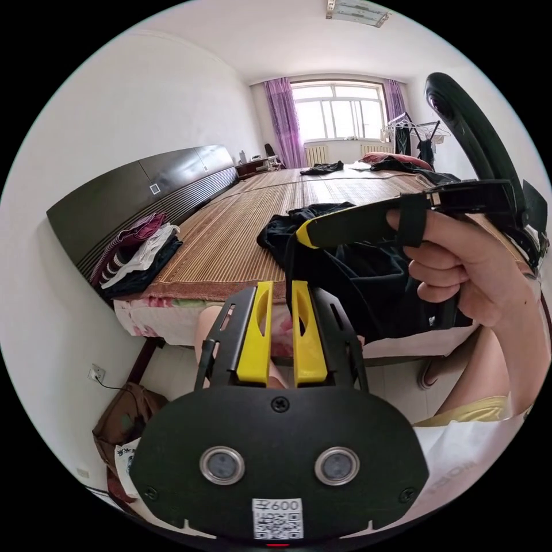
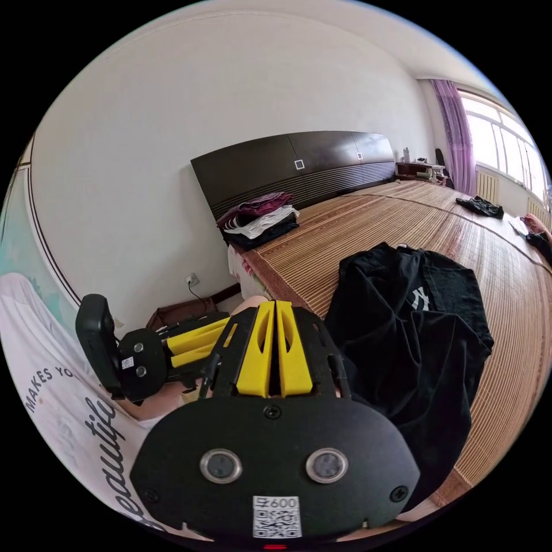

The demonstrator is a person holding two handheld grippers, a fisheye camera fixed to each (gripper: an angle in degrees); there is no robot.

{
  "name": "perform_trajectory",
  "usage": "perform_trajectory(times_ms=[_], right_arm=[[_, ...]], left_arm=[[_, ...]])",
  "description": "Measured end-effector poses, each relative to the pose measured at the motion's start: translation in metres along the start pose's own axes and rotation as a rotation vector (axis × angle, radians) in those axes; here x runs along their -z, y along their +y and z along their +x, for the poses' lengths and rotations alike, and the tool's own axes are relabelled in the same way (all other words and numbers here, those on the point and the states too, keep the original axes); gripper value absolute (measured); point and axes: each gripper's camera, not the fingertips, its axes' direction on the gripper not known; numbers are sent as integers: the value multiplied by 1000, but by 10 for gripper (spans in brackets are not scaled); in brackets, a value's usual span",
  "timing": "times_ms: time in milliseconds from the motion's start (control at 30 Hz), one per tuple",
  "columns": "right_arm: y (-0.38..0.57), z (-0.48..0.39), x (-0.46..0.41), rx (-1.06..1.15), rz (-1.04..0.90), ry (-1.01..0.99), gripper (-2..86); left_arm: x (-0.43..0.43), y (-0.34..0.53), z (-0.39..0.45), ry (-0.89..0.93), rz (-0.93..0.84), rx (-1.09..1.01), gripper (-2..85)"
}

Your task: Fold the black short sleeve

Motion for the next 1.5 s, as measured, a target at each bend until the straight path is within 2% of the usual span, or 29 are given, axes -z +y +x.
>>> perform_trajectory(times_ms=[367,533,633,800,867,1133,1333,1500], right_arm=[[1,-69,42,163,-12,21,-7],[14,-109,58,237,8,83,9],[20,-143,65,296,17,131,55],[24,-212,76,398,84,535,35],[22,-230,85,439,101,574,31],[0,-233,142,316,139,511,29],[-20,-220,168,240,132,498,53],[-30,-205,182,138,104,682,41]], left_arm=[[20,9,68,-29,-7,-86,12],[57,13,71,80,55,-111,10],[75,6,84,140,34,-162,10],[106,-3,129,131,30,-239,9],[115,-6,142,140,31,-237,9],[152,-27,189,174,35,-223,9],[192,-49,201,311,60,-158,9],[235,-71,208,348,118,-95,10]])
